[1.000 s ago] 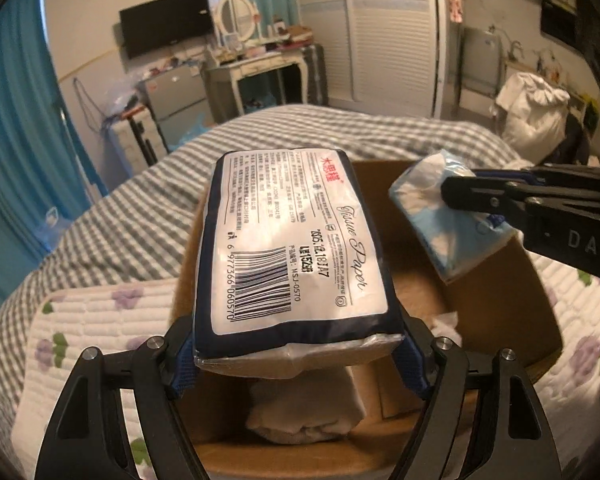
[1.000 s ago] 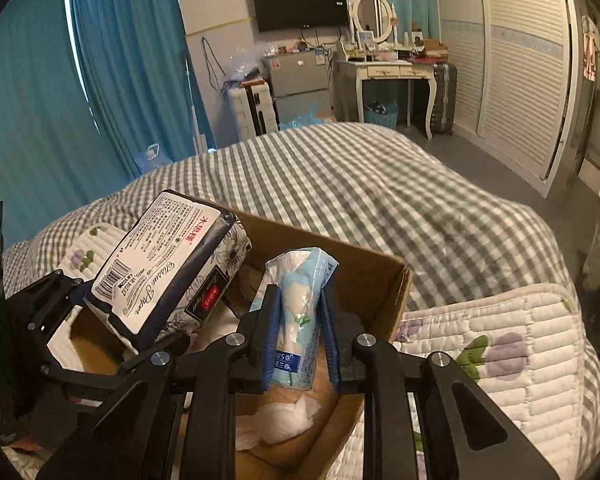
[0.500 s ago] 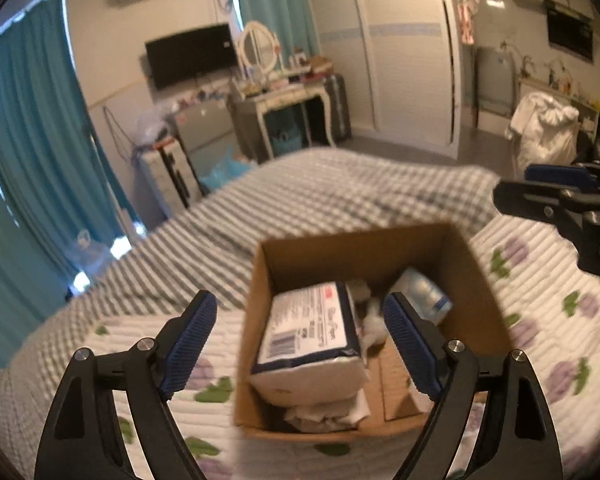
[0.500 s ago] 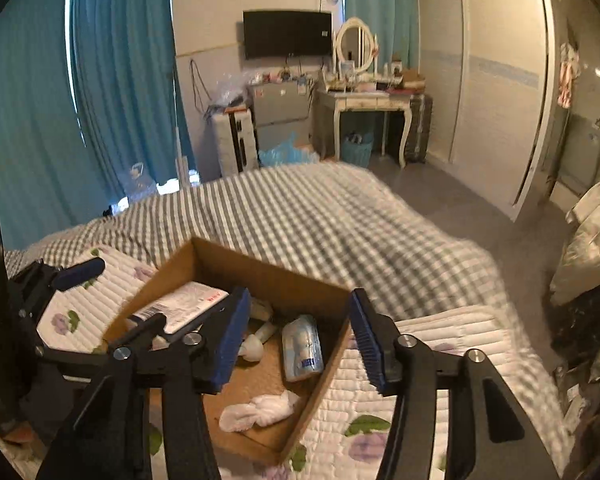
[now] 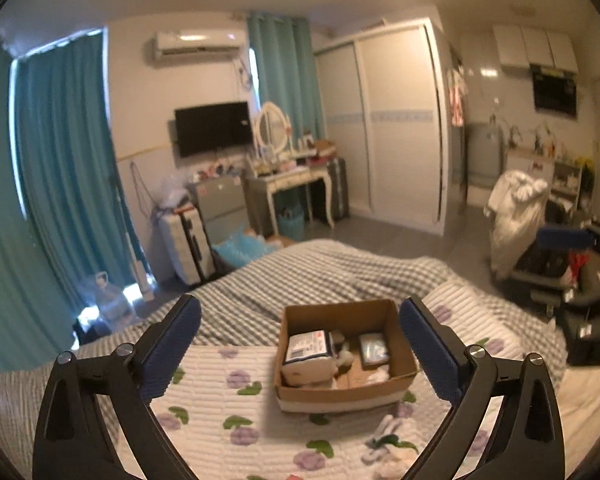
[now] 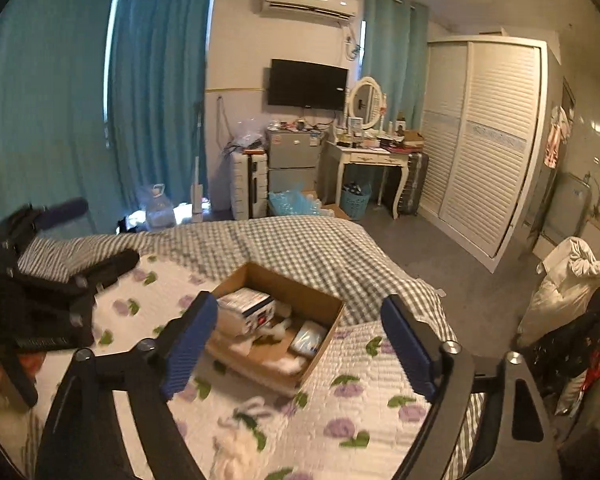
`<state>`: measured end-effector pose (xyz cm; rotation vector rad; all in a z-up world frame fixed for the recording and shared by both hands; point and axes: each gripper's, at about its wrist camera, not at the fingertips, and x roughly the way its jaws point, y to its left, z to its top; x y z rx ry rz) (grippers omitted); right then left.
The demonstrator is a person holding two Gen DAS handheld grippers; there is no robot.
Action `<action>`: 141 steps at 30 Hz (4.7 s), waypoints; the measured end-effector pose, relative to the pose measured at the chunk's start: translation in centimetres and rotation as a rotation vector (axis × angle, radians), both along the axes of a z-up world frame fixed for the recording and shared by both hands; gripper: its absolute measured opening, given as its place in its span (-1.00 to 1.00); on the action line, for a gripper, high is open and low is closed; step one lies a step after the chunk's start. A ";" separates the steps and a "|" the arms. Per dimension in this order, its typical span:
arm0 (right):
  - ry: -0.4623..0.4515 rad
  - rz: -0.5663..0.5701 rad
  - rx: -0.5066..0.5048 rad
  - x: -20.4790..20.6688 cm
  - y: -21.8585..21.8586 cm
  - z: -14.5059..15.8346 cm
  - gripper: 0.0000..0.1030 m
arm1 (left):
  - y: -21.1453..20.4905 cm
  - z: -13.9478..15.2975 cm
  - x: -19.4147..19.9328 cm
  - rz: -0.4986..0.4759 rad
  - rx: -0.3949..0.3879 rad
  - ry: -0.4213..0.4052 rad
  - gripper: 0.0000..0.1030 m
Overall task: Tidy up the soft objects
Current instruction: 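Lower the right gripper onto the white lace cloth and close on it, then grasp the white pipe-cleaner bunny with the left gripper while the right holds the cloth, then carry the bunny and cloth into the box and open both grippers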
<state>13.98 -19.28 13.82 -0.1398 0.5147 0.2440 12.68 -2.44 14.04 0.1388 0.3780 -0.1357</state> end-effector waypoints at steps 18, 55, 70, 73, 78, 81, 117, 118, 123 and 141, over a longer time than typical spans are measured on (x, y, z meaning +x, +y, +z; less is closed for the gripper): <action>0.176 0.040 -0.078 -4.0 5.8 -13.4 0.84 | 3.3 -11.5 -4.1 0.039 -0.050 0.166 0.97; 0.410 0.027 -0.051 3.5 -0.4 -22.8 -0.68 | -3.8 -24.2 2.0 0.016 -0.055 0.466 0.94; 0.456 0.046 -0.025 8.7 -2.2 -26.3 -0.68 | -8.4 -30.6 7.4 -0.043 -0.039 0.623 0.14; 0.451 0.051 -0.022 8.6 -2.2 -26.2 -0.68 | -8.6 -30.3 7.4 -0.065 -0.038 0.616 -0.11; 0.433 0.041 -0.023 8.1 -2.2 -25.4 -0.68 | -7.6 -28.9 6.4 -0.068 -0.064 0.604 -0.20; 0.410 0.040 -0.013 7.1 -2.1 -23.9 -0.68 | -6.9 -27.3 5.4 -0.063 -0.067 0.575 -0.20; 0.079 0.023 0.151 13.8 1.4 -8.0 -0.68 | -2.5 -11.8 15.0 -0.051 0.006 0.239 -0.20; 0.101 0.017 0.149 15.6 1.4 -9.1 -0.68 | -2.9 -12.9 16.2 -0.053 0.012 0.257 -0.20; 0.195 -0.014 0.131 21.4 0.9 -14.1 -0.68 | -4.3 -17.3 20.6 -0.078 0.025 0.329 -0.20; 0.299 -0.105 0.187 24.9 -2.1 -19.8 -0.10 | -5.3 -19.0 21.2 -0.013 0.109 0.333 0.67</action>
